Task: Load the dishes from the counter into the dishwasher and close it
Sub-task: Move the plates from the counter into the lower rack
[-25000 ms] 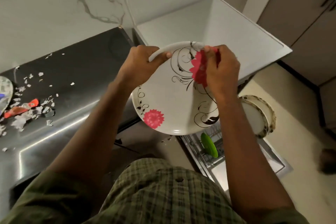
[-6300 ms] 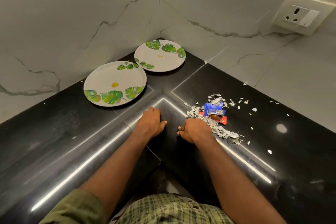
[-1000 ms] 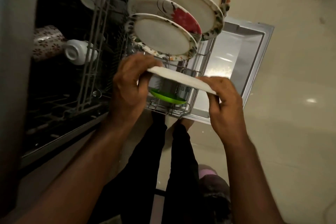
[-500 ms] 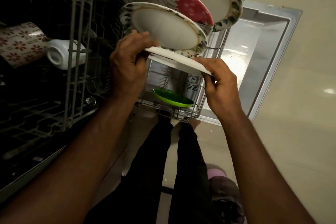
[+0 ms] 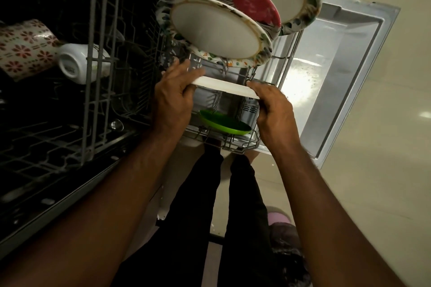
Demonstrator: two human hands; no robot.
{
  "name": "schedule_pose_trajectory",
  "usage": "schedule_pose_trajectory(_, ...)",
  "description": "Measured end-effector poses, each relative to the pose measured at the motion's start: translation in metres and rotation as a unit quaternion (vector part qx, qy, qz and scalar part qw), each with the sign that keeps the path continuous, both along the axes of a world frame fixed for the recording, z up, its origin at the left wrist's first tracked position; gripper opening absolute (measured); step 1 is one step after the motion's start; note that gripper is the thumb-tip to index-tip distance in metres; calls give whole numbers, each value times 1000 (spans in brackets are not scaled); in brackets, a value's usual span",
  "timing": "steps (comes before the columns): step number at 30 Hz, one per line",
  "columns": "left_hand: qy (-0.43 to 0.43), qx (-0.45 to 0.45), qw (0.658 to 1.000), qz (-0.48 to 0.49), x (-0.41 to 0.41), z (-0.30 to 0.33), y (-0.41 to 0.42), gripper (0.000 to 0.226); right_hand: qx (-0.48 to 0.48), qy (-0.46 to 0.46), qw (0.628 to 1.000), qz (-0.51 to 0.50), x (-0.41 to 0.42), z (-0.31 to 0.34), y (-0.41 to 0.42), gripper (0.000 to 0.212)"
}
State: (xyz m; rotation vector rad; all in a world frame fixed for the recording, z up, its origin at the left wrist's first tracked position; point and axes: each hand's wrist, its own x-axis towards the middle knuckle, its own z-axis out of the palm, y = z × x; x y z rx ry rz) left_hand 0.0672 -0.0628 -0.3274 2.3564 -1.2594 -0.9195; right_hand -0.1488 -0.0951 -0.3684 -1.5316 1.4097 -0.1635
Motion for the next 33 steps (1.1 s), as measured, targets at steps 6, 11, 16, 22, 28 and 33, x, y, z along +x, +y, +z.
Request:
schedule_pose_trajectory(6,-36,14,999,-22,-7,2,1,66,2,28,999,-28,-1,3,0,54)
schedule_pose_trajectory(11,-36,32,998,-48,-10,8,7,78,-3,34,999,-35,-9,12,1,49)
schedule_pose_trajectory(16,-27,74,994,-70,-5,20,10,90,-23,42,998,-44,-12,30,8,48)
schedule_pose_trajectory(22,-2,101,987,-122,7,41,2,87,-17,48,998,-42,-18,59,27,50)
schedule_pose_trajectory(28,16,94,985,-142,0,79,15,77,0,30,999,-39,-17,106,46,49)
schedule_pose_trajectory(33,45,66,988,-133,-24,133,55,75,-8,-3,1000,8,-9,161,52,49)
